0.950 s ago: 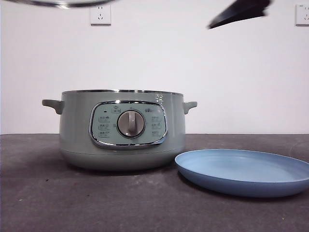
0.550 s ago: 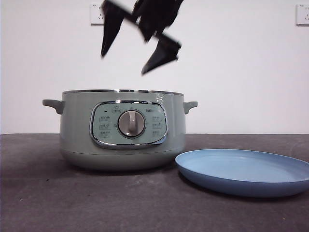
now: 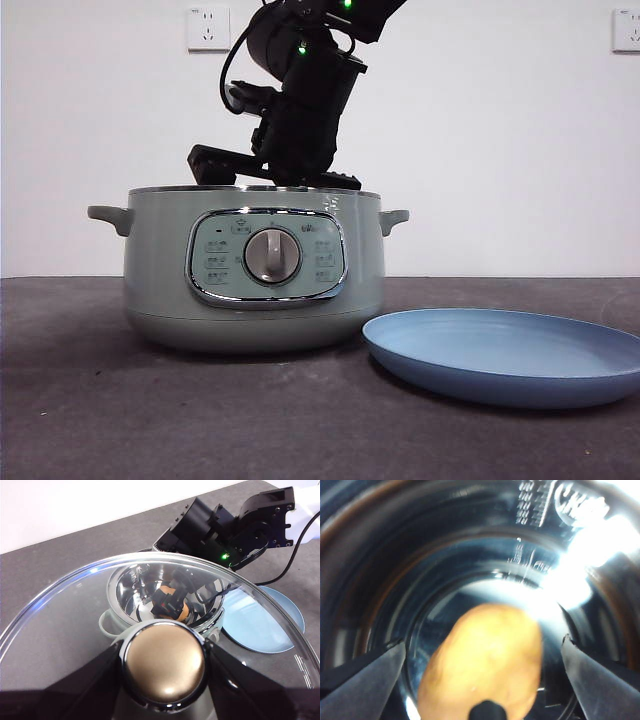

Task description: Take the potato out from the steamer,put the potato on the plate,close the lid

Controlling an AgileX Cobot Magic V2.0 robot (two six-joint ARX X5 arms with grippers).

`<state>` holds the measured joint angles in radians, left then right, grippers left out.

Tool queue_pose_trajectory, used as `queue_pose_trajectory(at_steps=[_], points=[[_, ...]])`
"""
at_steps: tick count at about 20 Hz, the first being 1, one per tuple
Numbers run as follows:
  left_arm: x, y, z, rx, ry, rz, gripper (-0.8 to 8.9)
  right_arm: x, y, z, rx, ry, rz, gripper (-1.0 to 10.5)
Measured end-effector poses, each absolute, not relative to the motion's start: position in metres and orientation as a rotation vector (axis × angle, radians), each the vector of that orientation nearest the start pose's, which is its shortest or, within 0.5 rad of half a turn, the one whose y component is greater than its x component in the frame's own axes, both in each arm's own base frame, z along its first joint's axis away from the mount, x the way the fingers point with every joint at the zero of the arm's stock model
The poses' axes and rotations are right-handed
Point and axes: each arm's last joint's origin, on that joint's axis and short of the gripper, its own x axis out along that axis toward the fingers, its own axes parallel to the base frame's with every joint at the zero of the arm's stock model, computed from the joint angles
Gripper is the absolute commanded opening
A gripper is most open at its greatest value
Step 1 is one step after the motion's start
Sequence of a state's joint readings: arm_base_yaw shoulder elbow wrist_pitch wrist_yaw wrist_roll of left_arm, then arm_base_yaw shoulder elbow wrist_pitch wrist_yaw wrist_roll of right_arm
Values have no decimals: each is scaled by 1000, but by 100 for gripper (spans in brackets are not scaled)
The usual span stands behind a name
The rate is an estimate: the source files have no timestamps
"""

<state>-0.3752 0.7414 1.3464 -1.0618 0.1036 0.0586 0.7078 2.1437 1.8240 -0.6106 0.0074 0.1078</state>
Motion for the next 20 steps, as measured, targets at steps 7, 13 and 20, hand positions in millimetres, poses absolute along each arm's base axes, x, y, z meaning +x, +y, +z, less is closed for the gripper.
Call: queue_pose_trajectory(at_steps=[7, 13, 20], points=[[73, -32, 428, 119, 443, -484, -9, 356, 308, 227, -245, 938, 607, -12], [78, -34, 427, 121, 459, -484, -9, 311, 268, 346, -219, 734, 654, -12], [98, -42, 428, 124, 454, -511, -9, 236, 193, 419, -310, 774, 628, -13]])
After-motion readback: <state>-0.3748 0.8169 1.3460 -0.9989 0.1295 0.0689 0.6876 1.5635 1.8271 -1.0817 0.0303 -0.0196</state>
